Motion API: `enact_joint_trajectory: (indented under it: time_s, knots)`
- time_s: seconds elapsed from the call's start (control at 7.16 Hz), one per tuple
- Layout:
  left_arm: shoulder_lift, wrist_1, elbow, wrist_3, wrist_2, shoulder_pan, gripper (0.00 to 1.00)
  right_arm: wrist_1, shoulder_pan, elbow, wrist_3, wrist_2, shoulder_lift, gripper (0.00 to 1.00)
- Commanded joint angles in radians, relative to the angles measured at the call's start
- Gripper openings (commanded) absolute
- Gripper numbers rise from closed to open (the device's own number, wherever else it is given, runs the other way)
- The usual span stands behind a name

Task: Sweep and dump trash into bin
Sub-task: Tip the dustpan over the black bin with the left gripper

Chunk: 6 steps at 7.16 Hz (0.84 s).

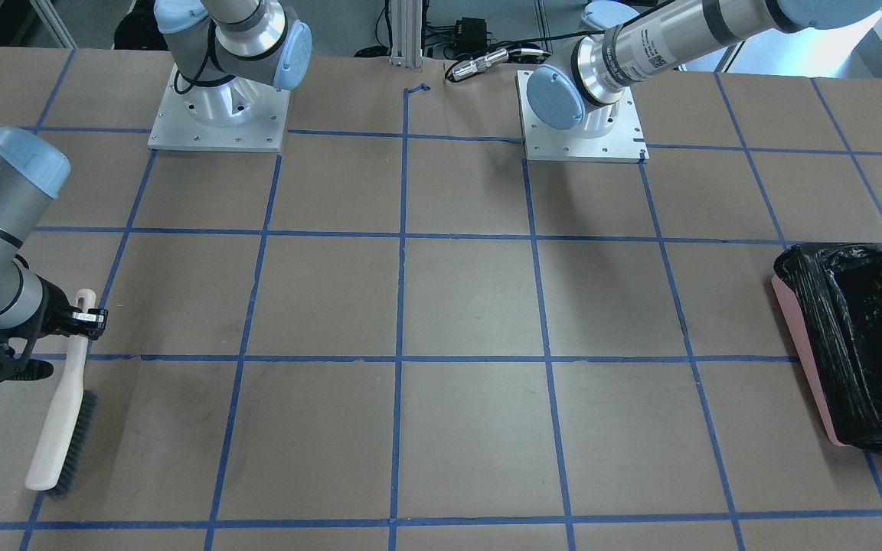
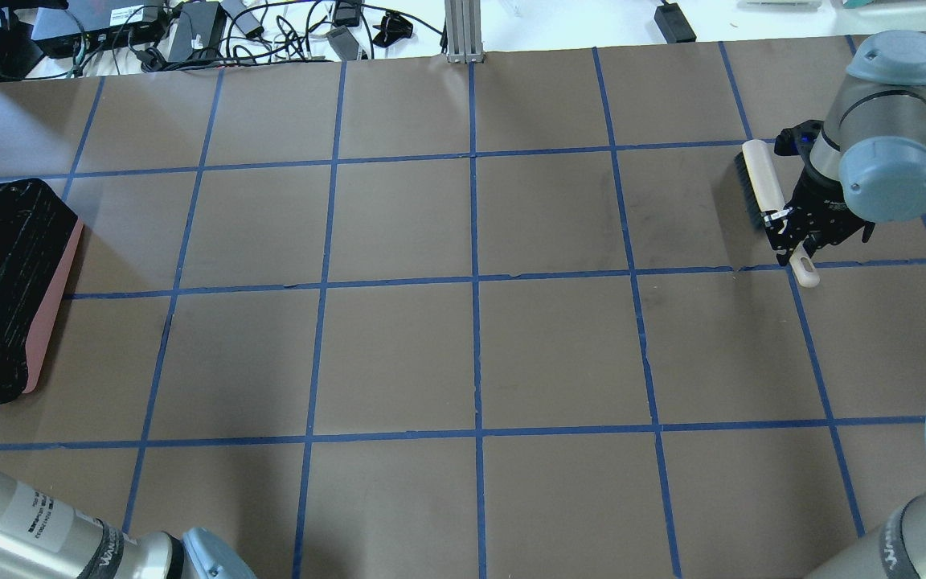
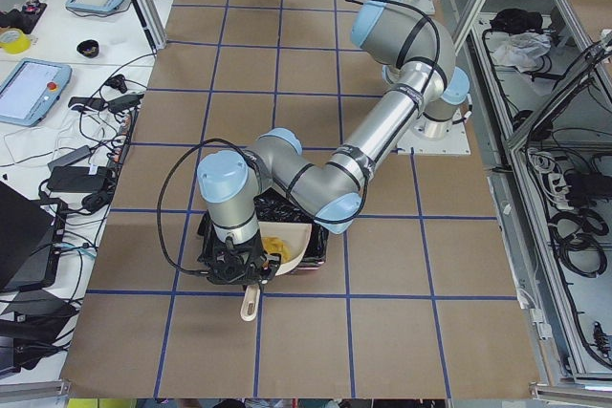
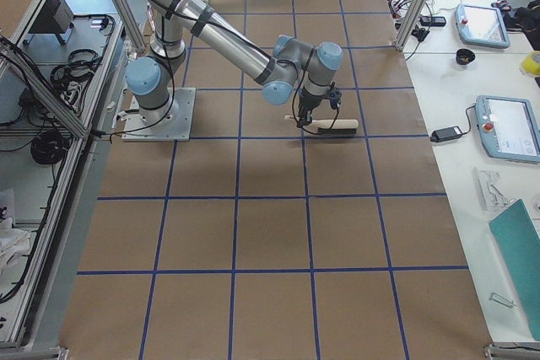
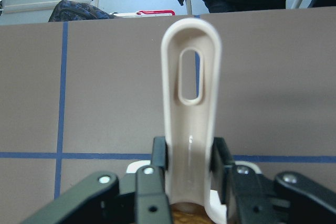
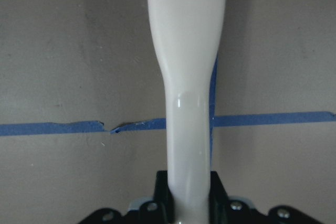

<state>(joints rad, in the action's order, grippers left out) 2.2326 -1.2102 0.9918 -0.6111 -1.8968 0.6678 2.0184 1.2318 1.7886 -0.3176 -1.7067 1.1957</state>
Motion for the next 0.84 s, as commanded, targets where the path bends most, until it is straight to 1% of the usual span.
enact_joint_trajectory:
  time_s: [0.0,0.14,0.42,0.56,0.7]
  knots:
    - [-0.046,0.066,0.066,-0.007,-0.074,0.001,0.0,0.008,0.0,0.0,0.0,0.002,-0.001,0.41]
    - [-0.071,0.127,0.117,-0.006,-0.08,0.009,0.0,0.01,0.0,0.0,0.0,0.004,-0.001,0.48]
    - [-0.123,0.272,0.239,0.005,-0.111,0.041,0.0,0.01,0.0,0.0,0.0,0.004,-0.001,0.54]
    - [-0.131,0.302,0.258,0.01,-0.113,0.053,0.0,0.008,0.0,0.0,0.008,0.004,-0.001,0.59]
    - [-0.134,0.304,0.263,0.01,-0.125,0.074,0.0,0.013,0.0,-0.001,0.015,0.004,0.001,0.7]
